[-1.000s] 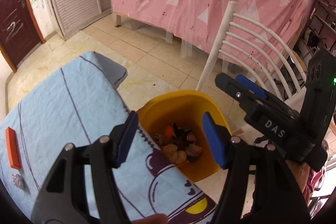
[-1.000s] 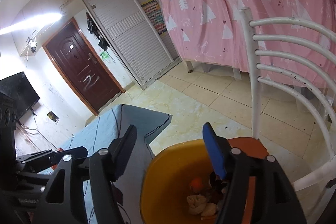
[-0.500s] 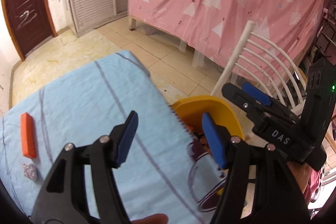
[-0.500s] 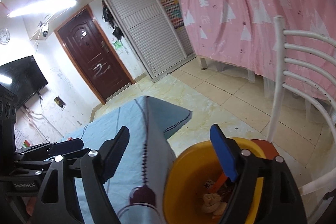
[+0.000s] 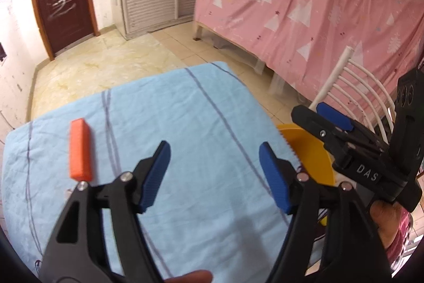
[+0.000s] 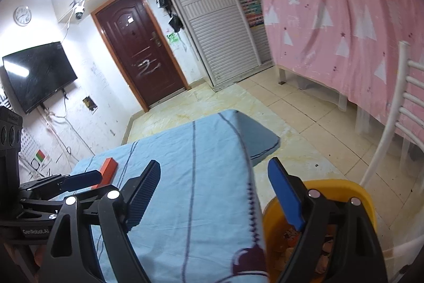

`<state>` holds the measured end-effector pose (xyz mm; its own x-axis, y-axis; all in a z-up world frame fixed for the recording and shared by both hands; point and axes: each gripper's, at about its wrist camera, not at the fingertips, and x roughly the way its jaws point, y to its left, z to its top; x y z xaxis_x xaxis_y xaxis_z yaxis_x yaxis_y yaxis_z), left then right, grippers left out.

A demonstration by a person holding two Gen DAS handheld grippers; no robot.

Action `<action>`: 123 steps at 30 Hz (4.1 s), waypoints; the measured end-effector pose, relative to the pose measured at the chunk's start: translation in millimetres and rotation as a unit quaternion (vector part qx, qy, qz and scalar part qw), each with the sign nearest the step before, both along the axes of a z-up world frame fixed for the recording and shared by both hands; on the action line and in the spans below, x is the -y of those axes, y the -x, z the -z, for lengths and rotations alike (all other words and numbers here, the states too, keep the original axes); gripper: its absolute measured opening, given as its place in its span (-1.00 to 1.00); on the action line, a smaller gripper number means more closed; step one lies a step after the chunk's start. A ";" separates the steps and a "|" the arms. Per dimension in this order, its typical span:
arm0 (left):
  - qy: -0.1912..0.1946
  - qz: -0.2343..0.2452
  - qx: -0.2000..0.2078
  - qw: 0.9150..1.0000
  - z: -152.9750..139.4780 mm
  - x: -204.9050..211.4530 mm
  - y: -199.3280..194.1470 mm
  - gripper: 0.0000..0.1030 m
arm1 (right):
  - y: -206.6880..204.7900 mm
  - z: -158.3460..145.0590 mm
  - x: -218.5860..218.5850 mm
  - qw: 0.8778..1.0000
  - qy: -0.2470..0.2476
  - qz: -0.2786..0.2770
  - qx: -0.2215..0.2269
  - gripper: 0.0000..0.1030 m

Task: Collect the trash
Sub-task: 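Move both open tools back to the white paper and remaining orange block, then grasp the crumpled white paper with the left tool while the right tool grasps the orange block, then carry the white paper and orange block over the yellow bin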

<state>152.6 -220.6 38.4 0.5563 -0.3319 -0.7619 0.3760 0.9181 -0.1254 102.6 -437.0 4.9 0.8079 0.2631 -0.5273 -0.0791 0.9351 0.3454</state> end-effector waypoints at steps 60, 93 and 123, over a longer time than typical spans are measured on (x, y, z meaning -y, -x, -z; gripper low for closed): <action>0.014 -0.105 -0.058 0.993 59.2 -181.3 -1.3 -0.36 | -84.6 22.1 -260.2 0.974 0.078 -0.198 -0.071 0.61; 0.015 -0.115 -0.052 0.992 56.8 -194.8 14.1 -0.36 | -100.0 38.7 -282.4 0.973 0.097 -0.187 -0.092 -0.70; -0.038 -0.066 -0.026 0.997 42.7 -97.5 21.2 -0.36 | -54.2 -4.5 -128.7 0.996 0.004 -0.089 -0.019 -0.69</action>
